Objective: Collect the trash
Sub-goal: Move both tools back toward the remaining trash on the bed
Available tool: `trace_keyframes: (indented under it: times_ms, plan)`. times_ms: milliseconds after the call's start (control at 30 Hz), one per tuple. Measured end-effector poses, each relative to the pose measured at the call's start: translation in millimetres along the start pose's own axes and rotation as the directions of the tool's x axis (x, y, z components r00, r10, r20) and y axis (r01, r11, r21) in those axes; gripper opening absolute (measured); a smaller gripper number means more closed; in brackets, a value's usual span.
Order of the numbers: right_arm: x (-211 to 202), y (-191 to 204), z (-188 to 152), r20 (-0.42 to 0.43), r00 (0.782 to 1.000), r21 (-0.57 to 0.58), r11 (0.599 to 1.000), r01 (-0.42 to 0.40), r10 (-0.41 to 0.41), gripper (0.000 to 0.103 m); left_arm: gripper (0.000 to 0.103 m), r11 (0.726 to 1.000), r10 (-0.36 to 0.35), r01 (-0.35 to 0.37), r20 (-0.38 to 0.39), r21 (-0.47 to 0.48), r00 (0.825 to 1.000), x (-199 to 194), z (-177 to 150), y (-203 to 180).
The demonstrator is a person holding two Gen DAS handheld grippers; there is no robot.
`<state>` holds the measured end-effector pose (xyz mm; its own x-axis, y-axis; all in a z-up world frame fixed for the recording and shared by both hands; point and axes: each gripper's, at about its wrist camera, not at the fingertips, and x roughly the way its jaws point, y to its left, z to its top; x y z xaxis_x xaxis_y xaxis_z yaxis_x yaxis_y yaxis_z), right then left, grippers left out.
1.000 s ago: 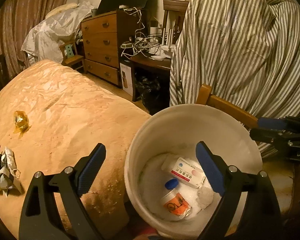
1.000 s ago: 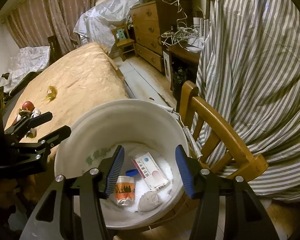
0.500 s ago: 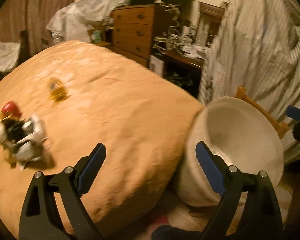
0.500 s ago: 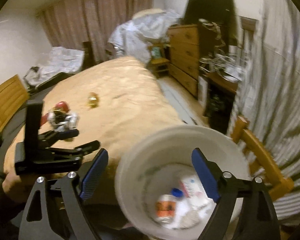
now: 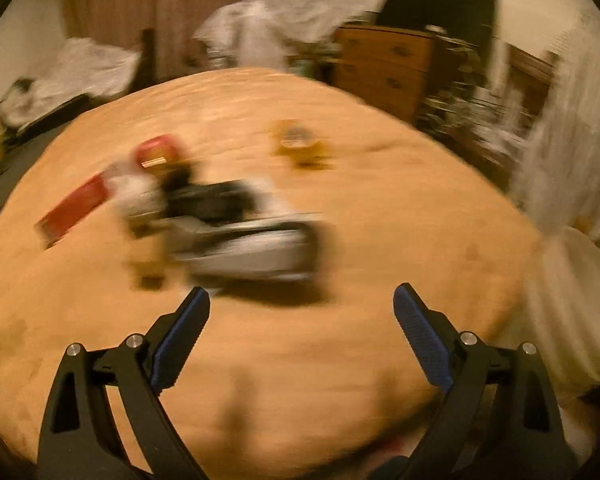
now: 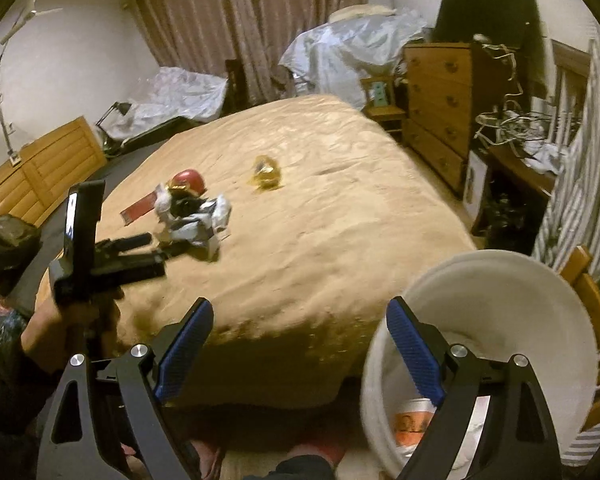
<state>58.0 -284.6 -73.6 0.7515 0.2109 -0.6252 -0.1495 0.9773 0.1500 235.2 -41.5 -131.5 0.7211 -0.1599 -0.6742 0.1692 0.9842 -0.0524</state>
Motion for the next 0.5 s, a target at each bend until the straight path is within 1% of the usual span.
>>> trace_keyframes:
  times_ms: [33,67,133,200,300,333,400,500]
  plan:
    - [4.6,3.2,-1.3,-0.008,1.0,-0.004,1.0,-0.007,0.007,0.088,0.09,0.999,0.044,-0.044,0.004,-0.031,0.999,1.6,-1.4,24.9]
    - [8.8,1.5,-2.3,-0.015,1.0,-0.007,1.0,-0.015,0.014,0.088,0.09,0.997,0.066,-0.066,0.006,-0.05,0.998,1.9,-1.9,40.5]
    - [19.5,7.0,-4.4,-0.034,0.999,-0.012,0.999,-0.032,0.032,0.088,0.09,0.99,0.106,-0.105,0.008,-0.099,0.994,4.5,-1.5,72.0]
    - [30.9,9.2,-5.3,-0.052,0.998,-0.02,0.999,-0.047,0.046,0.088,0.09,0.981,0.129,-0.127,0.007,-0.147,0.992,12.0,0.7,99.3]
    - [49.4,20.2,-4.6,-0.077,0.994,-0.04,0.996,-0.075,0.072,0.088,0.089,0.98,0.114,-0.114,-0.01,-0.161,0.993,27.5,5.5,117.3]
    - [56.4,26.3,-3.0,-0.085,0.993,-0.052,0.995,-0.083,0.079,0.088,0.086,0.983,0.105,-0.106,-0.014,-0.152,0.994,33.3,7.3,118.1]
    - [68.3,35.6,0.0,-0.103,0.991,-0.081,0.992,-0.097,0.088,0.088,0.084,0.987,0.088,-0.09,-0.021,-0.133,0.996,44.4,10.5,116.2]
    - [87.3,54.2,6.2,-0.134,0.986,-0.142,0.982,-0.122,0.103,0.088,0.077,0.987,0.08,-0.084,-0.038,-0.138,0.996,59.5,10.5,119.1]
